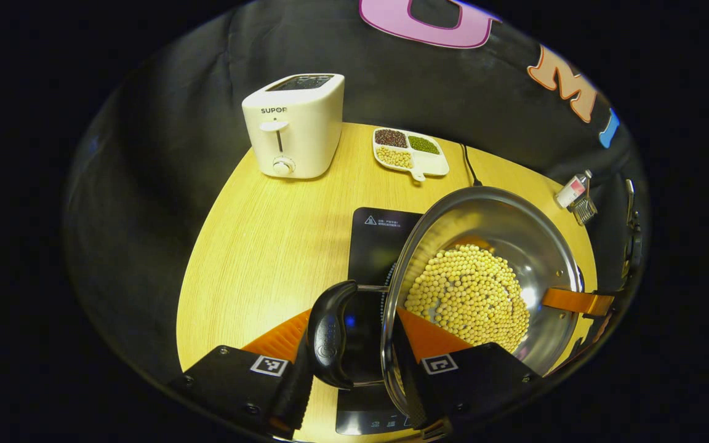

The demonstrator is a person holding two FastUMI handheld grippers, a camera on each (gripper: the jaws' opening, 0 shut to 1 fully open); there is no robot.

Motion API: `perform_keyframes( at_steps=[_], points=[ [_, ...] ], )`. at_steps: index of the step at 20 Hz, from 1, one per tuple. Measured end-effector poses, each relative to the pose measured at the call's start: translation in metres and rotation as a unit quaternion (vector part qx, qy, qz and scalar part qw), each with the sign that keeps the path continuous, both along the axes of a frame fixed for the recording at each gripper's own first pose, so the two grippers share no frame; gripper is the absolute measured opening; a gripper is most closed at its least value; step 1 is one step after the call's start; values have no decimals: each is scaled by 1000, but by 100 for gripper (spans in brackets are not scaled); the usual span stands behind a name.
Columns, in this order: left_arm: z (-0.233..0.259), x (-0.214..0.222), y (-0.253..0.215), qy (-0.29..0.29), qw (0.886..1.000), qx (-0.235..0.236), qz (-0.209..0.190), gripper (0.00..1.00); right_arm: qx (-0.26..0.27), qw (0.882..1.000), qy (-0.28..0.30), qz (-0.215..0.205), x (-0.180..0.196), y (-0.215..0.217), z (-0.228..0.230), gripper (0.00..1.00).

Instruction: First push the handle of the pot to place it horizontally, then grasp the pot with both hands and set it on the induction cooktop.

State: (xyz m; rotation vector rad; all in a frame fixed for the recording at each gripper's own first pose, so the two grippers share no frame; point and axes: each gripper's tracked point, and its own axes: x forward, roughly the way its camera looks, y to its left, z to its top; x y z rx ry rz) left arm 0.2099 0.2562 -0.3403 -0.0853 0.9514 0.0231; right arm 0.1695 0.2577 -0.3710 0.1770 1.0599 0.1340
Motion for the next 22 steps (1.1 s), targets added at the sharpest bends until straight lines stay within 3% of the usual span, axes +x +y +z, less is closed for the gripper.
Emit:
perform_keyframes(
  at_steps=[7,9,10,11,12,15,16,18,19,22],
  points=[
    [-4,4,4,-4,1000,4,3,67,12,1000,-5,18,1,5,1,51],
    [3,9,6,-23,1000,12,9,72,6,1000,-20,16,3,4,2,52],
    [9,13,6,-41,999,16,8,75,0,999,-33,12,9,2,3,70],
    [12,19,6,-57,998,22,7,82,-2,999,-47,11,13,0,5,78],
    [20,21,5,-68,997,24,2,100,-2,998,-64,13,15,-1,9,90],
    [38,23,3,-97,995,35,0,98,2,990,-141,4,31,-12,41,93],
    [47,24,4,-113,993,42,8,98,6,986,-168,-1,34,-16,54,100],
    [70,27,2,-159,986,49,21,98,8,976,-216,-19,39,-28,83,100],
    [83,27,-3,-184,981,48,24,98,5,971,-238,-27,39,-37,98,92],
    [119,19,-22,-235,970,51,21,97,-5,956,-291,-44,32,-60,136,92]
  ],
)
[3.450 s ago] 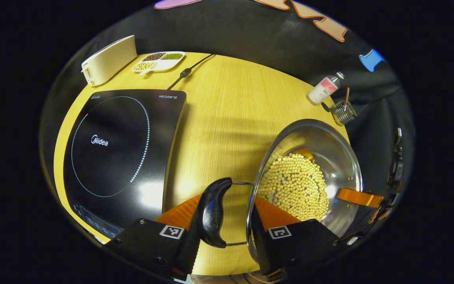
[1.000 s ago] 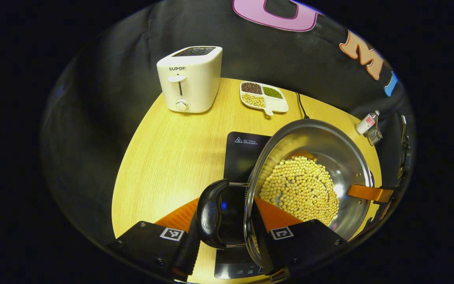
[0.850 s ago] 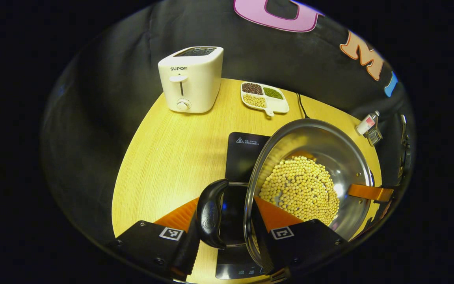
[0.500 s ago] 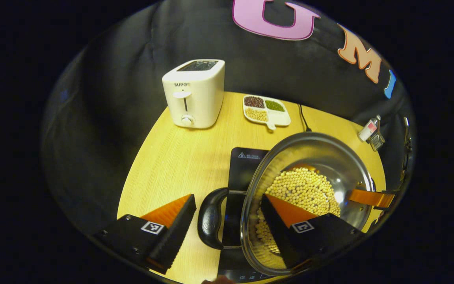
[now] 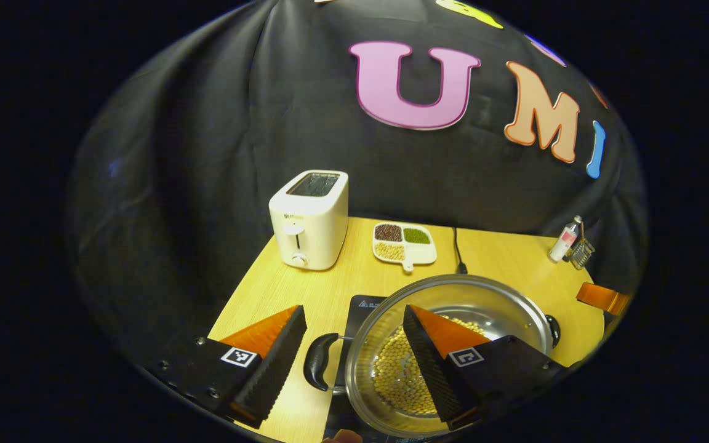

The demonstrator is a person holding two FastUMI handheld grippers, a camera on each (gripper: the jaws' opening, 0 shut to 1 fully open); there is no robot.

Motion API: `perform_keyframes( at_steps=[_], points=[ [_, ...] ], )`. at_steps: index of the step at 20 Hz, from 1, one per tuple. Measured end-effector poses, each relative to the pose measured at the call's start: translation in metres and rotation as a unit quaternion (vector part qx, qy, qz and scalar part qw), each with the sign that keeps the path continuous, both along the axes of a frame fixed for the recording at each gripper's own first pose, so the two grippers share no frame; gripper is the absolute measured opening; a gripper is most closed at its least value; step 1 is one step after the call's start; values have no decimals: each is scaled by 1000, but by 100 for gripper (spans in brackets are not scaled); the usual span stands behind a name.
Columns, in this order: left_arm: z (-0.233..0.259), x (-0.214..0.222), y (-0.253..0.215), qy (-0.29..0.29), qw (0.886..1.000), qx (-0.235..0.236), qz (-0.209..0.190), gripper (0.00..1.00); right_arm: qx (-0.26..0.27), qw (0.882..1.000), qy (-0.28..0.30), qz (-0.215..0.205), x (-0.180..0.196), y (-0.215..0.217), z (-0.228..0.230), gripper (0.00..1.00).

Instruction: First push the handle of the pot to place it horizontally, then grasp the pot with both hands and set it on the induction cooktop.

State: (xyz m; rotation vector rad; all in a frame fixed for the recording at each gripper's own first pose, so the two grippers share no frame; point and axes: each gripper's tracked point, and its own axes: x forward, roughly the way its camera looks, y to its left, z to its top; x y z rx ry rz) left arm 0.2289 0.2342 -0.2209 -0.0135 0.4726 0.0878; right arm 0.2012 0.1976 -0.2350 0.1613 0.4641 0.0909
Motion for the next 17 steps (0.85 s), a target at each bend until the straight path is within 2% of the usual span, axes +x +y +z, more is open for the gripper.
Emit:
perform_keyframes(
  at_steps=[4,5,6,9,13,14,17],
  points=[
    [43,-22,-31,-47,999,7,-3,97,-7,998,-67,15,-27,-22,57,92],
    [52,-32,-37,-57,998,12,2,97,-14,996,-81,23,-34,-27,68,100],
    [66,-41,-45,-70,997,15,7,97,-16,995,-92,31,-41,-29,77,100],
    [109,-74,-76,-115,993,19,13,96,-18,990,-123,60,-61,-38,111,100],
    [149,-121,-109,-158,986,30,35,96,-55,977,-185,88,-101,-70,162,100],
    [157,-133,-118,-168,985,29,39,96,-54,974,-200,93,-113,-75,173,92],
    [170,-164,-139,-186,980,38,53,96,-42,965,-238,100,-149,-96,203,92]
  ],
)
